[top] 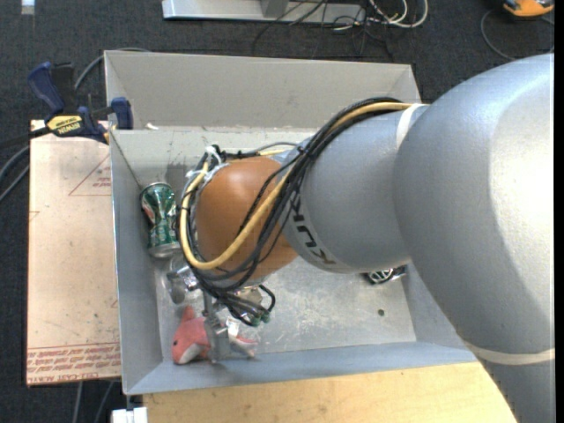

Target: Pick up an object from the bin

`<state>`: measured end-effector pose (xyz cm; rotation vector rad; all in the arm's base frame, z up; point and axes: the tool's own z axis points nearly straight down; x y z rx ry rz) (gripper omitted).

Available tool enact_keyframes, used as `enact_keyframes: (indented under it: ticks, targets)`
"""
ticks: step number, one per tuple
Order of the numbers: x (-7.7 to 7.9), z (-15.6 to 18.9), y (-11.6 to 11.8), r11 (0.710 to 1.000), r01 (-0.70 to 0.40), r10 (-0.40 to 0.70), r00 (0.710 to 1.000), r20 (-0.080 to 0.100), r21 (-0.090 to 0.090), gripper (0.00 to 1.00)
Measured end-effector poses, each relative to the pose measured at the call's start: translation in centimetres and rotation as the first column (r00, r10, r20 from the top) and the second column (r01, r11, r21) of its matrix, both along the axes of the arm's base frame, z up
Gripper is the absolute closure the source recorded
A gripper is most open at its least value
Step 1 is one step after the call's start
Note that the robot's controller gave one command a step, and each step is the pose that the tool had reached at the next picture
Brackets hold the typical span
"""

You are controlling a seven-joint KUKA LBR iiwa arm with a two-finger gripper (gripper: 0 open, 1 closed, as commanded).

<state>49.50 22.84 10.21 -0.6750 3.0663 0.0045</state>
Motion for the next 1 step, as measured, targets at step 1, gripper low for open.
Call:
enact_keyframes:
  ticks: [1]
  targets:
    - [-0.69,-2.88,0.16,0.988,0.153,-0.154,0.988,0.008,0.005,0.00]
